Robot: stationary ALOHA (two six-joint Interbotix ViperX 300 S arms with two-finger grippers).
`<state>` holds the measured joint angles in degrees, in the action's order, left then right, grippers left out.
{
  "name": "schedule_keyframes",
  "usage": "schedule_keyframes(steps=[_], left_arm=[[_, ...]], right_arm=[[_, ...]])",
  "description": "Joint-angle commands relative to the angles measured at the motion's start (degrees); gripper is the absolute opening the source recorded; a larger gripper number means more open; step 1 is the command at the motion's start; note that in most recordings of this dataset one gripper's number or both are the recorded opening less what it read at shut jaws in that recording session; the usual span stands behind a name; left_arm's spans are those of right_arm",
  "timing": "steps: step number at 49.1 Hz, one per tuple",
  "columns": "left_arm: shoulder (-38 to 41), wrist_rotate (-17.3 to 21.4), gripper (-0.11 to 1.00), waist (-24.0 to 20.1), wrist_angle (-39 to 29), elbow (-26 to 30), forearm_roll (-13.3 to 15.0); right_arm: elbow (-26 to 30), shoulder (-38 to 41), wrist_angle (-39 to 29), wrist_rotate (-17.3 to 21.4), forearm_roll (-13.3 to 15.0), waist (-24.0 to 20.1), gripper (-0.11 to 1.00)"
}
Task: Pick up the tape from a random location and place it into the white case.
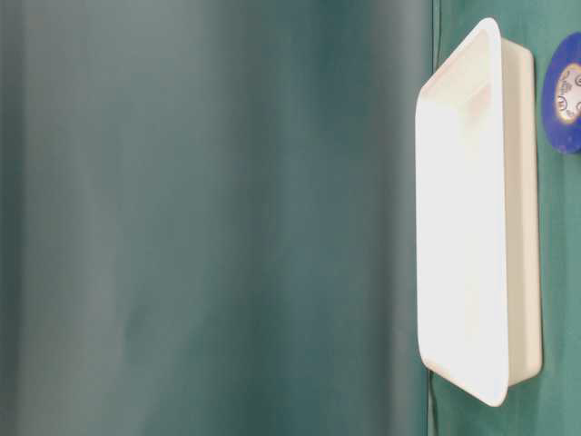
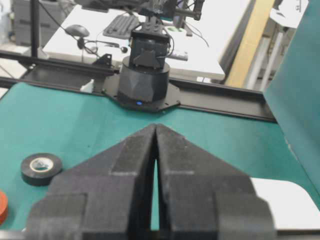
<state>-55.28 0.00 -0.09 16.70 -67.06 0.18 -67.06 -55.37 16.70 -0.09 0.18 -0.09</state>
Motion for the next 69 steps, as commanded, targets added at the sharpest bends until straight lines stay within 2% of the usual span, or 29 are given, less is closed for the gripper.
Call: schedule_keyframes(steps=[1, 12, 37, 41, 43, 47, 55, 59, 62, 69], left_arm=[[-0.53, -0.09, 0.01, 0.0, -2.02, 1.49, 0.44], [-0.44, -0.18, 0.01, 0.0, -4.66, 2.11, 0.44], [-0.18, -0.18, 0.01, 0.0, -4.57, 2.02, 0.53], [0.09, -0.18, 0.05, 0.0, -4.57, 2.02, 0.44], [0.26, -0.26, 0.09, 0.0, -4.57, 2.02, 0.53], [0.53, -0.53, 0.24, 0.0, -4.57, 2.02, 0.53], [0.62, -2.37, 0.73, 0.0, -4.57, 2.02, 0.62], [0.62, -2.64, 0.92, 0.0, -4.83, 2.02, 0.62], [0.62, -2.55, 0.99, -0.09, -4.92, 2.02, 0.62], [0.62, -2.55, 0.99, 0.0, -4.92, 2.02, 0.62]], right_arm=[[0.79, 0.7, -0.09, 0.0, 0.0, 0.44, 0.0], [2.29, 1.05, -7.47, -0.09, 0.0, 0.62, 0.0], [2.9, 0.53, -6.68, 0.0, 0.0, 0.62, 0.0], [2.9, 0.44, -6.68, 0.09, 0.0, 0.62, 0.01], [2.9, 0.44, -6.68, 0.18, 0.0, 0.7, 0.05], [2.9, 0.44, -6.68, 0.44, -0.26, 1.05, 0.25], [2.9, 0.7, -6.86, 1.05, -0.18, 1.93, 0.73], [2.99, 0.79, -6.86, 1.05, -0.09, 2.11, 0.9], [2.99, 0.7, -6.86, 1.05, -0.18, 2.2, 0.91], [3.16, 0.53, -6.94, 1.05, -0.09, 2.2, 0.9]])
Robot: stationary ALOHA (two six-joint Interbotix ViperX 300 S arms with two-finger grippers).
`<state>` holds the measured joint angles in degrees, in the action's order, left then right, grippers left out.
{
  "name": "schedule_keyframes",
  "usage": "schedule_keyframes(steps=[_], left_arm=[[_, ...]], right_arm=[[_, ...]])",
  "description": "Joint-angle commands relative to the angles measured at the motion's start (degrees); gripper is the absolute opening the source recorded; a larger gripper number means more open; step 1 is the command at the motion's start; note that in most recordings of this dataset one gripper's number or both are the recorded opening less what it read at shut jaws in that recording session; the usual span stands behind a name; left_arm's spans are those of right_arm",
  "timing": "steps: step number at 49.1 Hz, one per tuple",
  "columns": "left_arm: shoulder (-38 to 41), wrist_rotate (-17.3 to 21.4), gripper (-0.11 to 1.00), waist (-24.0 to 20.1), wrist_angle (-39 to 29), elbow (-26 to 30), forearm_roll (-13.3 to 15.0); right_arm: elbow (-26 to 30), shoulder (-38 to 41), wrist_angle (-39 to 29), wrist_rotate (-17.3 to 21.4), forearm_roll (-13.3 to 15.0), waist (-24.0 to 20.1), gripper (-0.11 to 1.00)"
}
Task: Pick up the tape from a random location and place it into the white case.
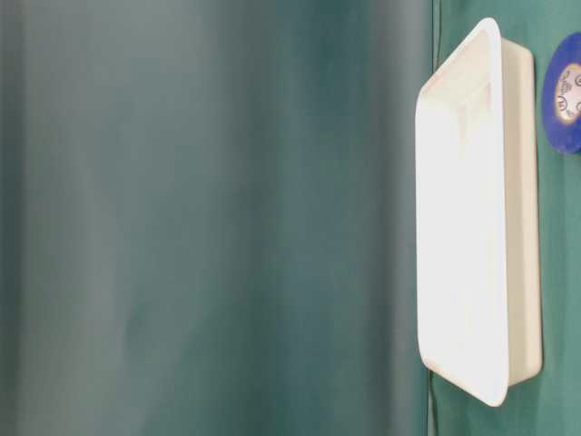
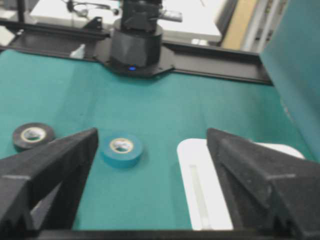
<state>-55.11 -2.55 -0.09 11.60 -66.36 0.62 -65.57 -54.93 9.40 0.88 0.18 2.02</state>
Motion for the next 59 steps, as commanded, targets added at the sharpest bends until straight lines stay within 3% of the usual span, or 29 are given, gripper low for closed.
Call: schedule_keyframes(steps=[1, 15, 35, 59], left_arm=[[0.44, 0.0, 0.99, 0.0, 0.18, 1.41, 0.18], [0.44, -0.09, 0.99, 0.88, 0.18, 1.41, 0.18], [0.44, 0.0, 0.99, 10.11, 0.18, 1.93, 0.18], [0.62, 0.09, 0.99, 10.37, 0.44, 2.37, 0.18]], right_arm=[[1.58, 0.18, 0.35, 0.09, -0.09, 0.09, 0.9], [1.67, 0.26, -0.09, 0.09, 0.0, 0.09, 0.9], [1.67, 0.26, -0.62, 0.09, 0.0, 0.09, 0.9], [1.76, 0.35, -0.79, 0.09, 0.0, 0.09, 0.9]])
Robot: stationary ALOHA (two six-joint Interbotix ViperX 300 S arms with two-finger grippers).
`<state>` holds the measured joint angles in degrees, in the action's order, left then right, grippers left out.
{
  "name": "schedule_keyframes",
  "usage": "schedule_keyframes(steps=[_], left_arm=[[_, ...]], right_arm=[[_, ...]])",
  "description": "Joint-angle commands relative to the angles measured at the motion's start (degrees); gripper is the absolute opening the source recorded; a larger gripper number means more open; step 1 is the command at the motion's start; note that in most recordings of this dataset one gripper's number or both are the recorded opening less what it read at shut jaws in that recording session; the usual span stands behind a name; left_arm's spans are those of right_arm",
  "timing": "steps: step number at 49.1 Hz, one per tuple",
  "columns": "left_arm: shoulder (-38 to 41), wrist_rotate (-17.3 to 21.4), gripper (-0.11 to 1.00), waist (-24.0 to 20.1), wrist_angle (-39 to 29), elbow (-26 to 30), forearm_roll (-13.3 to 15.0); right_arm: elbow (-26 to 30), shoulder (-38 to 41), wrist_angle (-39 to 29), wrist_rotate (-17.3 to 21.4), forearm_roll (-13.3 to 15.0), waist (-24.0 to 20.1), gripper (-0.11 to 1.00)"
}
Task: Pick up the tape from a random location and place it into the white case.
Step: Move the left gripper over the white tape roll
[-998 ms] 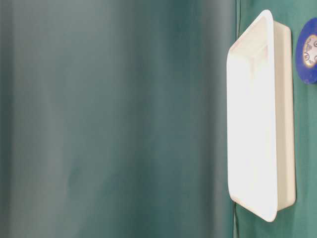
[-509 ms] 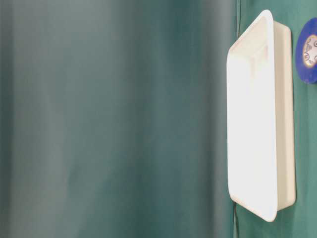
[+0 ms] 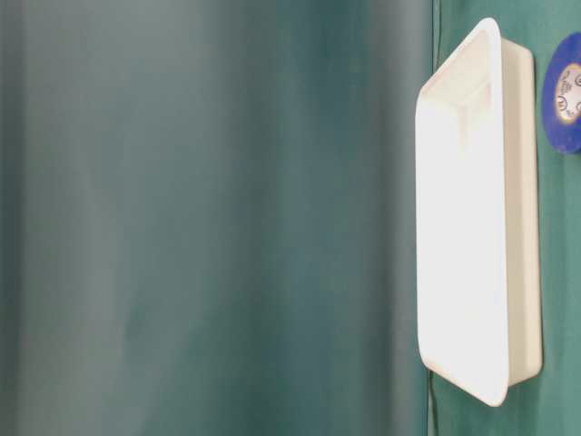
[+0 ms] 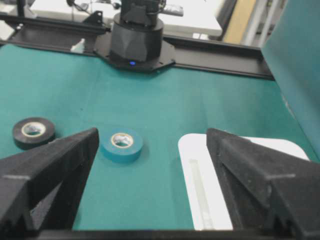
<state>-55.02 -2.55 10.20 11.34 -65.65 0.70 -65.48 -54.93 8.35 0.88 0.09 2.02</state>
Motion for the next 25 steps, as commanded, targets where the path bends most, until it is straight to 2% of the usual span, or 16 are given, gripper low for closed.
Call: schedule_keyframes(steps=[1, 14, 25], left_arm=[[0.62, 0.09, 0.99, 0.09, 0.88, 1.76, 0.09], [7.29, 0.44, 0.99, -0.79, 4.04, 4.31, 0.09], [17.14, 1.05, 0.99, -1.14, 5.54, 10.63, 0.09]], right_arm=[[1.67, 0.35, 0.26, 0.09, 0.09, 0.09, 0.9], [1.85, 0.44, 0.26, 0.09, 0.09, 0.09, 0.9], [1.93, 0.44, 0.18, 0.09, 0.09, 0.09, 0.9]])
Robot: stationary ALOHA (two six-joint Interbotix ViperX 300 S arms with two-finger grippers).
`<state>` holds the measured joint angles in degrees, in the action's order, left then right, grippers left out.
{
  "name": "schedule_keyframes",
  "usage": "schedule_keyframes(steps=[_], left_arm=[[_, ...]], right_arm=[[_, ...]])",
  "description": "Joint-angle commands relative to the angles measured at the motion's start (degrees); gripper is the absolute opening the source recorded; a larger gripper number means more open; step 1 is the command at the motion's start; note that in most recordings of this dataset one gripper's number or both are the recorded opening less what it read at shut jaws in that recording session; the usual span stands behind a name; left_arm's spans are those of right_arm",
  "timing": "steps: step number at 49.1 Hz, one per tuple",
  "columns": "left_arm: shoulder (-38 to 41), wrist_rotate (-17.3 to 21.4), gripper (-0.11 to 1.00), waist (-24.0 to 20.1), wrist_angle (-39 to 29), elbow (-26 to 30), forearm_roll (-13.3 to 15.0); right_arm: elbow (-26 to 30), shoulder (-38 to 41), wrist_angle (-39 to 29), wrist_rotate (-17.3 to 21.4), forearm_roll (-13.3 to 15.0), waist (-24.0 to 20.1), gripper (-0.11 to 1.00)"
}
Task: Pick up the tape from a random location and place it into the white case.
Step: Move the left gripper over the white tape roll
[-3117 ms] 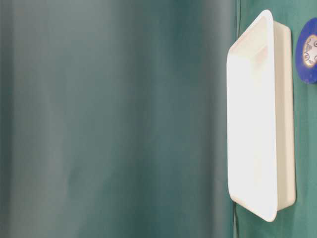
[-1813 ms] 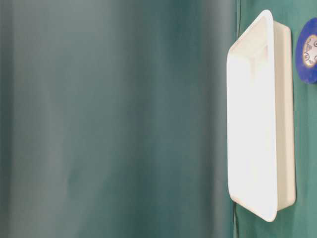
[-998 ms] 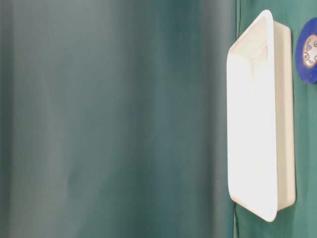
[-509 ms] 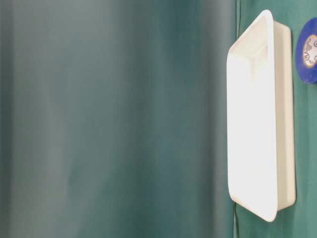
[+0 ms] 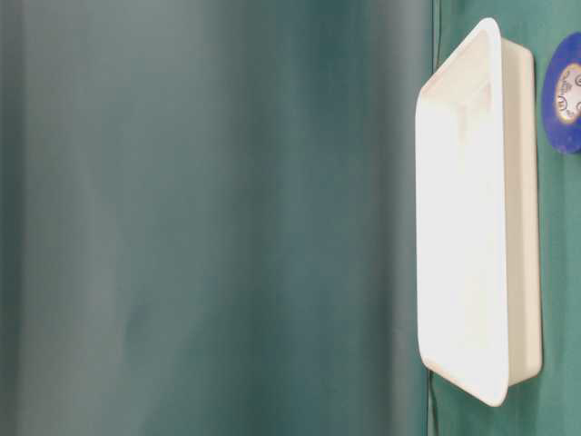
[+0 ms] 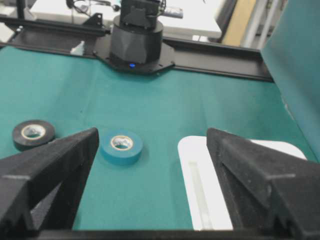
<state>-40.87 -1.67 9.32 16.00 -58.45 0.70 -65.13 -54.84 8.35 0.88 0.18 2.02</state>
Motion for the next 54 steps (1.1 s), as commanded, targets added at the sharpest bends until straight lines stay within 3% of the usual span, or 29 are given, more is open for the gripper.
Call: schedule_keyframes(steps=[1, 16, 29, 54], left_arm=[[3.96, 0.35, 0.99, -0.26, 0.88, 4.13, 0.09], [18.63, 3.6, 0.99, -0.26, 0.88, 16.7, 0.0], [26.63, 5.01, 0.99, -0.26, 0.62, 25.84, 0.0], [32.7, 5.98, 0.99, -0.26, -1.14, 33.49, 0.09]], right_arm=[[1.58, 0.35, 0.18, 0.09, 0.0, 0.09, 0.9], [1.58, 0.62, 0.18, 0.0, 0.18, 0.09, 0.9], [1.49, 0.97, 0.18, 0.0, 0.26, 0.09, 0.9], [1.58, 0.97, 0.18, 0.0, 0.35, 0.09, 0.9]])
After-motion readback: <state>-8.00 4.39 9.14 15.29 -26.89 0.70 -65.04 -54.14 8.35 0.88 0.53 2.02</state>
